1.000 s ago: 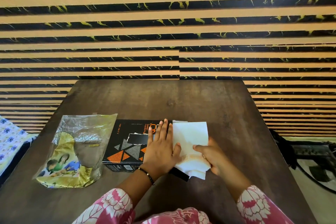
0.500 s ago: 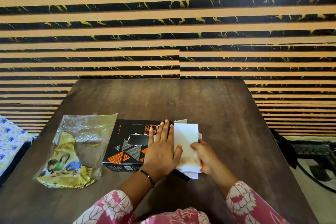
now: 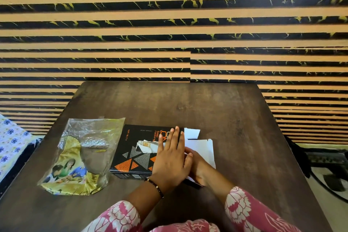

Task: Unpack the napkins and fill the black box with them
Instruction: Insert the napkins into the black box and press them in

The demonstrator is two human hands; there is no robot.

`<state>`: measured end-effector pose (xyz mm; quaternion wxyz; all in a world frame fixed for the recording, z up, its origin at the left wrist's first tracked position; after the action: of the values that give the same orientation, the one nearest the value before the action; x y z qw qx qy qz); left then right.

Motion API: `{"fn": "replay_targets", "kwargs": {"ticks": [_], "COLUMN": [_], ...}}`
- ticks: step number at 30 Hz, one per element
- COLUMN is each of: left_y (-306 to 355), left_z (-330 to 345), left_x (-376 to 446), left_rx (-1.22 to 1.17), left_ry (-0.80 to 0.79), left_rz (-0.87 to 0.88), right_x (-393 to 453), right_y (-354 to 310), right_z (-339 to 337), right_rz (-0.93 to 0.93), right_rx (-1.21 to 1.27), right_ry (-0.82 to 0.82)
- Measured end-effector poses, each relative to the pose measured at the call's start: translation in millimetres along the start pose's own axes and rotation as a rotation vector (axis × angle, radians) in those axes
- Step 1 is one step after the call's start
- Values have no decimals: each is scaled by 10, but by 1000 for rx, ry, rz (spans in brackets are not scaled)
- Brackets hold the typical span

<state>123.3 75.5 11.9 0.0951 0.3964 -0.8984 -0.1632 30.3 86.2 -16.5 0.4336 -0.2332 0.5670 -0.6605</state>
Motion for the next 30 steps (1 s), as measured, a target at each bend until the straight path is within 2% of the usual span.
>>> {"fn": "replay_targets", "kwargs": {"ticks": [1,2,4,5,8,12,14,16,19,21,23,28,30], "left_y": [-5,-4,-7,-12,-24,-82,-91,-168,-552,-866,-1046,-989,-993], "left_z": [1,0,-7,-14,-92,-146,-187,-311,-530,-567,-474,-440,-468], "left_x": [7,14,20,20,9,-14,-15,-25,-97,-182,-277,-330,-343], "left_rx": [-1,2,-1,-19,-147,-307,-376,-401,-187,-48,-99,-192,-210], "left_ry": [17,31,52,64,87,77,65,74,210,234,163,196,219], "left_rz": [6,17,30,39,66,57,65,52,-74,-296,-497,-490,-482], "right_x": [-32,-107,-66,-60,-37,-169,-173,-157,-163,-208,-245,-261,-278], "right_y": [75,124,391,398,281,335,340,339,287,312,375,408,398], "right_z": [5,30,-54,-173,-244,-78,-35,-139,-408,-454,-364,-119,-95], "right_rz": [20,144,526,641,544,640,592,608,638,646,670,629,590], "right_rx": [105,1,-71,-143,-388,-491,-510,-390,-313,-388,-431,-350,-412], "right_ry": [-55,-168,-163,-127,-159,-265,-190,-85,-28,-110,-219,-365,-430]}}
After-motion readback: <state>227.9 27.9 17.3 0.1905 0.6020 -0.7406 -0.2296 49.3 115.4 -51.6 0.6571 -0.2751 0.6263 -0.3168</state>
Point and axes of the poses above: each hand's wrist, its own x-axis towards the middle knuckle, its own z-axis out of the palm, y = z × x, the point moved 6 cm from there along x, towards the middle knuckle, and after that the axes turned 7 degrees about -x, right-handed, at the moved point
